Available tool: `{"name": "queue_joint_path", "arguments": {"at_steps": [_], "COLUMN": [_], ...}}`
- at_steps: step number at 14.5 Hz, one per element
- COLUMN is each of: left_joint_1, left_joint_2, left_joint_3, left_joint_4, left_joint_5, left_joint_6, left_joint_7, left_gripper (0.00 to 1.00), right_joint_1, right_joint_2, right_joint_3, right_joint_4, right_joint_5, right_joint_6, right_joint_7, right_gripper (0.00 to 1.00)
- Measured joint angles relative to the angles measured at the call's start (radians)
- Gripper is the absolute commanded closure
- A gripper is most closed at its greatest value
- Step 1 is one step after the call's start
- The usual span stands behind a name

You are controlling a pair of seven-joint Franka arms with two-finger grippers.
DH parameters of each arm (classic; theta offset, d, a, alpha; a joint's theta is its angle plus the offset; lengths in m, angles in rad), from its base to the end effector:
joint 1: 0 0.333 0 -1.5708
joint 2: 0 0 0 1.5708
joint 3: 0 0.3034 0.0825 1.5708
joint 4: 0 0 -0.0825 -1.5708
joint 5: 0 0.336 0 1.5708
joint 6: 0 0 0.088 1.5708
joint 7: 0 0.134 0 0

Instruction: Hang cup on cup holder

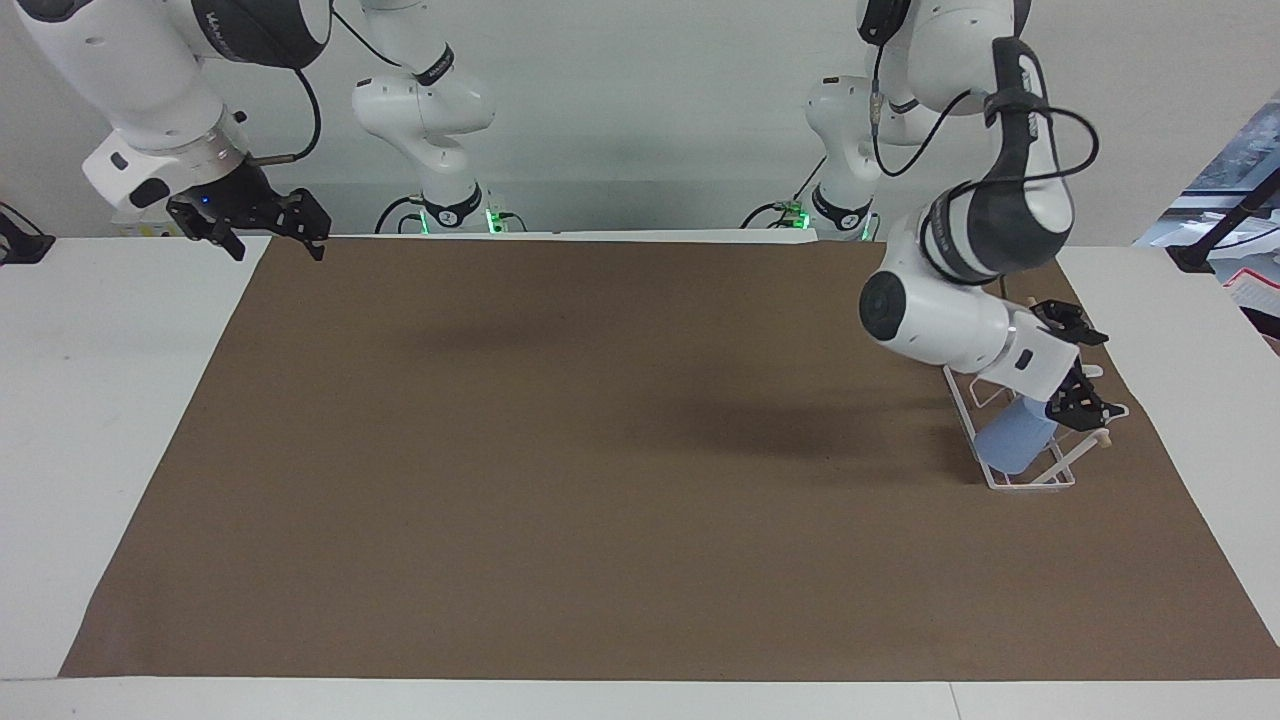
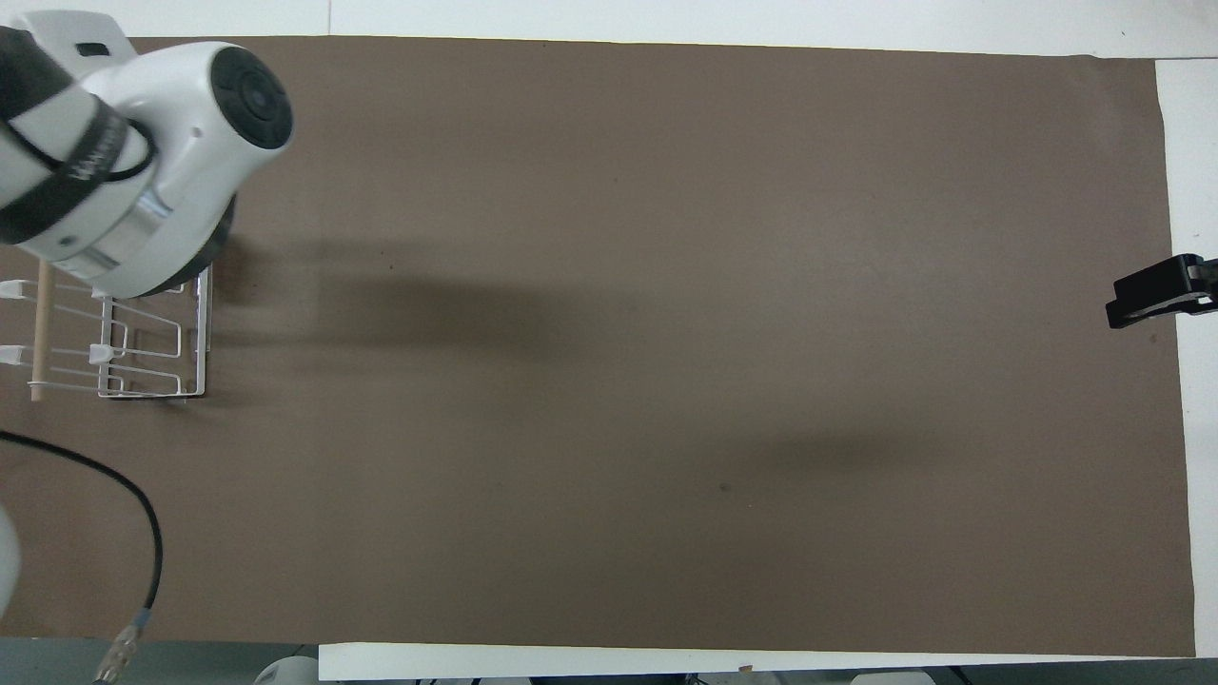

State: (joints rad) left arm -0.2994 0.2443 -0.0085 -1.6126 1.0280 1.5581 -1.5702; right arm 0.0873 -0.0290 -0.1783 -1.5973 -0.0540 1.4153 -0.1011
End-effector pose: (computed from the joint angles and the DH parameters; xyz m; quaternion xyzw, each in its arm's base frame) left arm 0.5709 -0.0596 0.5002 -0.7352 -0.4543 -0.3158 0.3917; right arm 0.4733 -0.0523 0.5761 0.9968 0.0031 -0.0786 0.0169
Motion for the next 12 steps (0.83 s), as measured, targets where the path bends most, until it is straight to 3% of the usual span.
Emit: {"name": "queue_joint_path", "arguments": {"at_steps": [5, 8, 12], "left_joint_1": [0.111, 0.172, 0.212], "left_joint_2": [-0.118, -0.139, -0.168], "left_joint_3": [0.003, 0.005, 0.006], "left_joint_4": [0.000, 0.000, 0.003], "left_joint_5": [-0.439, -0.676, -0.874], "left_joint_6": [0.122, 0.123, 0.047], "left_joint_7": [0.565, 0.894, 1.246], "left_gripper": [0.00, 0.00, 0.00], "right_joint_1": [-0.019, -0.045, -0.039], "right_joint_2": [-0.001, -0.002, -0.002], "right_joint_3": [-0.002, -0.003, 0.000], "right_joint_4": [0.000, -0.003, -0.003], "right_joint_5": [0.000, 0.000, 0.000], "right_joint_6": [-0.001, -0.011, -0.013], "right_joint_7": [0.000, 0.000, 0.000], "right_gripper": [0.00, 0.00, 0.00]}}
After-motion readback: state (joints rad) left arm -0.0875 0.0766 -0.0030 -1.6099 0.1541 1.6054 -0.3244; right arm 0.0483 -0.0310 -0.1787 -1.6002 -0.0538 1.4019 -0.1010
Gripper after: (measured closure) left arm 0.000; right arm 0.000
